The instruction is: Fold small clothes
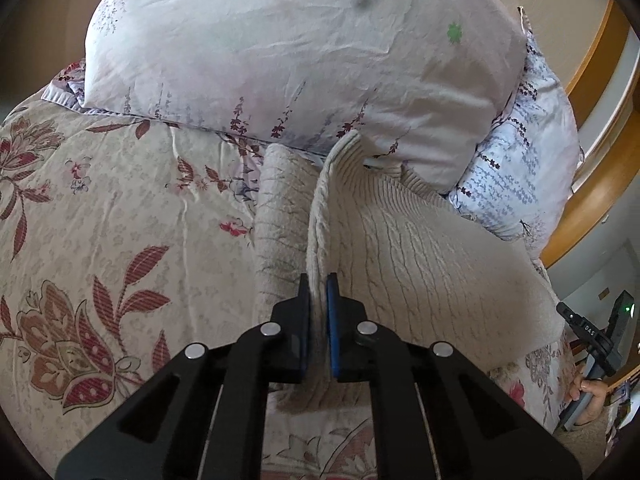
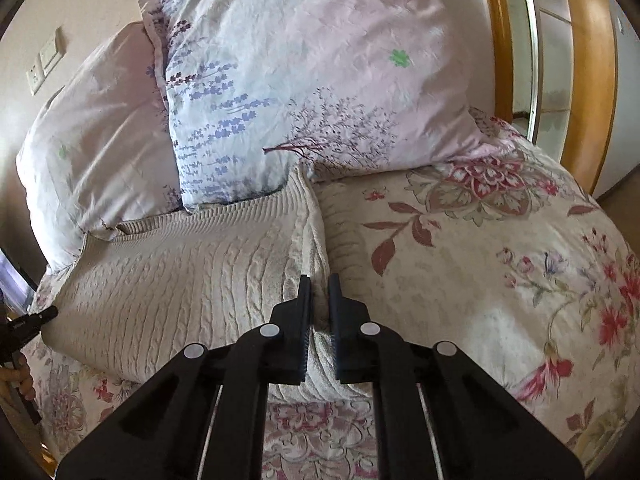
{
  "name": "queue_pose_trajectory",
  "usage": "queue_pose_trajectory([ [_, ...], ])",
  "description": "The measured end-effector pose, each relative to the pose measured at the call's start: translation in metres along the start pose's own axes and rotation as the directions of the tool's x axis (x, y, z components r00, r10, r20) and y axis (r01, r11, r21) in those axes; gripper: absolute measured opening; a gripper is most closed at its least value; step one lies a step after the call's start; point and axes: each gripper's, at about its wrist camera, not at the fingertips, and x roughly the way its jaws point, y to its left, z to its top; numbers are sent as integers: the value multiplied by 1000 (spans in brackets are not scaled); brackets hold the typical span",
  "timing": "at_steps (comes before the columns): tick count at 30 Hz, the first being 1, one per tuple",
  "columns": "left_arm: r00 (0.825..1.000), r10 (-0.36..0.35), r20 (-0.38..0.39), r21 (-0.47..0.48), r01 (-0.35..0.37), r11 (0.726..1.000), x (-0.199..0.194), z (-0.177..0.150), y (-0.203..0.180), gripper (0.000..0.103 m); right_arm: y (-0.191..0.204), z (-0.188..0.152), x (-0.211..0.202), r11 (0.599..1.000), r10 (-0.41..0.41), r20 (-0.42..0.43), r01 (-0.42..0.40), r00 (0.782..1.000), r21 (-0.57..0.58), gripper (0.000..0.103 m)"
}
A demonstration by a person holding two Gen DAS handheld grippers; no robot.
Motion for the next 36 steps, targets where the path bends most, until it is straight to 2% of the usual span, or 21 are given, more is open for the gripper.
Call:
queue_pose_trajectory([
  [5,999,14,-29,-14,-15,1000,12,-7,9,7,-6,-9,22,998,-60,-72,61,996,18,9],
  [8,1000,20,-23,-9,-21,1000,13,-9,7,9,-1,-7,27,997,-83,-74,83,994,-6,9],
  [11,1000,15,-11,-10,-15,1000,7,-7,4,15,2,-3,26,996,-87,-82,86,993,-18,14],
  [13,1000,17,17,-1,-17,1000,0,-6,1,34,3,0,18,997,-83,-59,82,995,-14,34],
  [14,998,26,57,20,-27,999,-8,-5,-4,36,5,0,12,997,-78,-36,77,996,-15,38],
  [16,994,34,101,75,-41,996,-15,-5,-15,42,14,1,2,997,-55,4,55,998,-45,40],
  [18,992,31,119,144,-48,988,-17,-6,-30,48,24,1,2,996,-21,-10,20,1000,-84,40],
  [22,996,25,85,238,-44,970,-7,-11,-51,64,40,-3,13,991,13,-63,-22,998,-134,41],
  [24,998,48,45,260,-58,964,3,-14,-53,65,45,-7,21,989,8,-96,-22,995,-147,47],
  [27,997,79,-9,238,-75,968,17,-16,-45,65,47,-16,38,987,-29,-167,2,986,-160,55],
  [30,997,81,-6,248,-77,966,19,-19,-43,65,53,-20,41,977,-54,-157,20,986,-214,63],
  [32,996,91,-6,261,-86,962,18,-20,-46,65,60,-20,41,967,-85,-162,43,983,-249,64],
  [34,999,47,1,205,-47,978,12,-14,-40,65,62,-17,39,971,-77,-167,35,983,-238,67],
  [36,1000,-13,18,102,12,995,4,-4,-24,66,64,-14,35,977,-50,-162,15,986,-214,69],
])
